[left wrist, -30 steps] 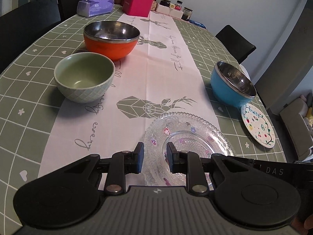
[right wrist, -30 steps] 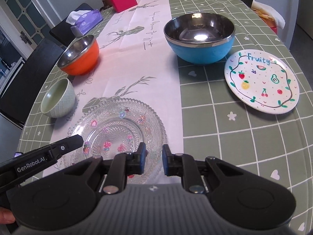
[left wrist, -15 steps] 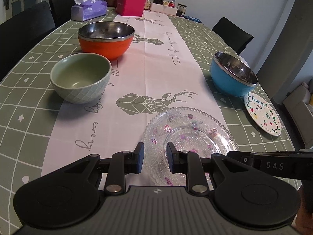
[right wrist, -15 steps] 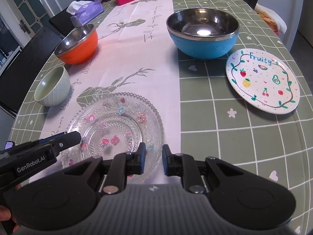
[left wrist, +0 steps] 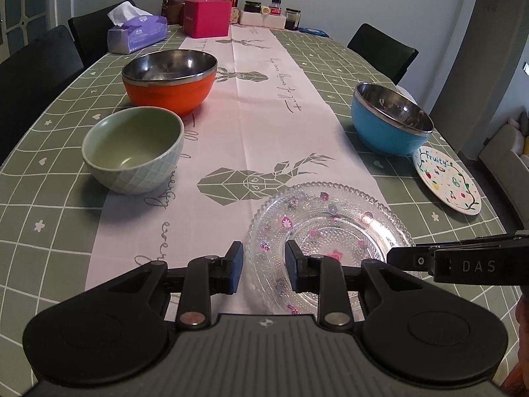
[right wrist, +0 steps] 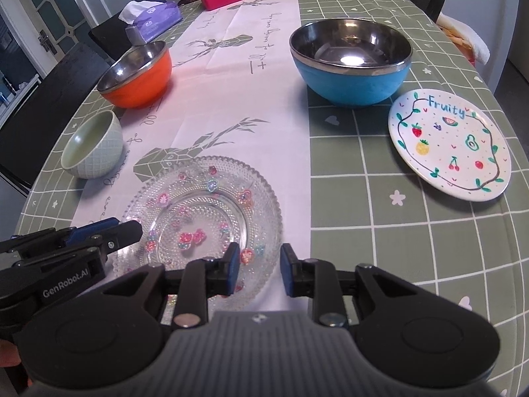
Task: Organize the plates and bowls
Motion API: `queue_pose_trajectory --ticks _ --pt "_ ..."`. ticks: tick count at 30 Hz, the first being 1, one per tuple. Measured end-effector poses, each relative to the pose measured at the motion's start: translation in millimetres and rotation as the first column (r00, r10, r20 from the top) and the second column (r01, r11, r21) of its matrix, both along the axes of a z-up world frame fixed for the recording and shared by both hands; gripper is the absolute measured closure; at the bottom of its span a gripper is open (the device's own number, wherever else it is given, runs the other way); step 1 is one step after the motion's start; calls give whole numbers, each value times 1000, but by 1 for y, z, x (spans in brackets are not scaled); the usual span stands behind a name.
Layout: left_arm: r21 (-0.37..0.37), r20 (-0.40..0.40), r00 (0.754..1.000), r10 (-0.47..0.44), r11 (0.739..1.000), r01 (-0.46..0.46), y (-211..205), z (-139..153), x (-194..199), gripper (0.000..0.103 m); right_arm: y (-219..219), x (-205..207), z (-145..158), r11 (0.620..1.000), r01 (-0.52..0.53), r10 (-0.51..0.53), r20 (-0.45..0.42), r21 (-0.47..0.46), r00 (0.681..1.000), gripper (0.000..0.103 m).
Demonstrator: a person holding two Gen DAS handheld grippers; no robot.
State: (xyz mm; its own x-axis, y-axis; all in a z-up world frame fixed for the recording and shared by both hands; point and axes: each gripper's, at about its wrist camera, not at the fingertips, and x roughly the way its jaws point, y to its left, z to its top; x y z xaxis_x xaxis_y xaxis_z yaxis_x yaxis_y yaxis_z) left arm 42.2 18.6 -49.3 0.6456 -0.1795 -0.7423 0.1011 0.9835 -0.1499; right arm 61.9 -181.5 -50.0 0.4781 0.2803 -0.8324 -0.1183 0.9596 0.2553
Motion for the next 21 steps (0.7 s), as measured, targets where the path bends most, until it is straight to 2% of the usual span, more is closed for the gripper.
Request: queue_pose_trajectory --ticks 3,7,9,11,13,15,19,21 --pt "-53 21 1000 -13 999 14 7 3 -2 60 -7 -1 4 1000 15 -15 19 4 1000 68" --pt "-69 95 995 -28 997 34 3 12 -6 46 -27 1 12 996 72 -73 27 45 997 62" --pt "-73 137 990 -46 996 56 -2 17 -9 43 -36 0 17 993 96 -98 38 66 994 61" --pt "-85 175 982 -77 992 93 -9 23 -12 35 -43 0 22 991 113 -117 52 77 992 58" --pt "-99 182 978 -104 987 123 -18 29 -13 23 -48 -1 26 989 128 -133 66 78 989 56" --pt "-106 196 974 -114 985 137 -28 35 -12 22 -55 1 30 988 139 -145 83 69 986 55" --pt "-61 254 960 -116 989 136 -59 46 -8 22 -69 8 35 986 167 -168 106 21 980 53" --pt "-61 258 958 -126 987 146 -76 49 -3 24 -82 12 36 981 192 -193 108 14 975 53"
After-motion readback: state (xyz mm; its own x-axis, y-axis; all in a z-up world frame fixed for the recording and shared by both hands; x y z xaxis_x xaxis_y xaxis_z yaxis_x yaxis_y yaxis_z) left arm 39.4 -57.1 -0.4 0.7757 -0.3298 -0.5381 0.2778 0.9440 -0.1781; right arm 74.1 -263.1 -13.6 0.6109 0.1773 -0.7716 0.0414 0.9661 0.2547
